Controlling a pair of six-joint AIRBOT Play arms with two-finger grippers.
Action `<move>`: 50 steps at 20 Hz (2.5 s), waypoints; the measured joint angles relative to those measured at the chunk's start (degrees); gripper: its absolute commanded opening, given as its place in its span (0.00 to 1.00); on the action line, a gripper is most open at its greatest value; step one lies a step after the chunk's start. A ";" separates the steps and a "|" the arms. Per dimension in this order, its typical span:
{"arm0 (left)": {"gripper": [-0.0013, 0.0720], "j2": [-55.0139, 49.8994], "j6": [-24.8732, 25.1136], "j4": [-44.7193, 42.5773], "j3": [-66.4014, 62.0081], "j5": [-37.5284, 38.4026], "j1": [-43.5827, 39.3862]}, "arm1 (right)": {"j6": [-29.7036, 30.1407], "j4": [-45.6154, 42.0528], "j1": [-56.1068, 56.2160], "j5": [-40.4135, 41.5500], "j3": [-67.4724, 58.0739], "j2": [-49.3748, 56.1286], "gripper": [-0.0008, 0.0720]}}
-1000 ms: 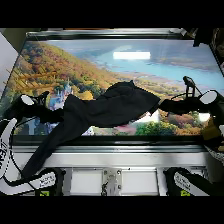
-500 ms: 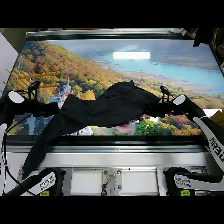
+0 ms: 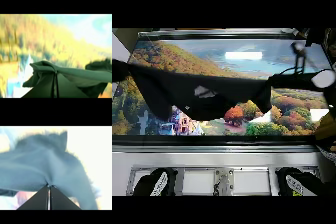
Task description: Fold the clothes and pants, and hang the long-sleeved shirts on hangers.
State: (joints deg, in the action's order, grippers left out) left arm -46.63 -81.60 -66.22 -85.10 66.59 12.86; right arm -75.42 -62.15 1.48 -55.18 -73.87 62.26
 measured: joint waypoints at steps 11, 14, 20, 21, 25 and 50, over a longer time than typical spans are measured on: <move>0.03 7.61 -2.21 9.16 -23.26 -3.23 0.00 | -5.05 -6.08 -0.04 2.47 -13.70 -21.77 0.03; 0.03 2.99 -2.95 9.73 -22.08 0.35 0.00 | -5.97 -6.69 -0.04 5.14 -14.08 -19.87 0.03; 0.03 -12.04 -3.56 10.01 -5.57 4.50 0.00 | -6.75 -7.74 -0.02 6.73 -14.23 -2.38 0.54; 0.03 -15.15 -3.65 10.25 -2.05 3.89 0.00 | -6.78 -8.20 -0.04 6.78 -14.23 1.14 0.83; 0.03 -26.43 -3.67 10.25 7.10 0.66 0.04 | -6.91 -8.94 -1.14 4.15 -13.88 11.15 0.82; 0.03 -30.34 1.25 0.35 13.62 7.61 1.79 | 3.21 2.99 5.62 -3.91 21.62 9.92 0.03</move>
State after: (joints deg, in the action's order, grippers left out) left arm -76.97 -80.36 -65.87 -71.48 74.19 14.66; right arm -72.20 -59.16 7.09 -59.09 -52.25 72.18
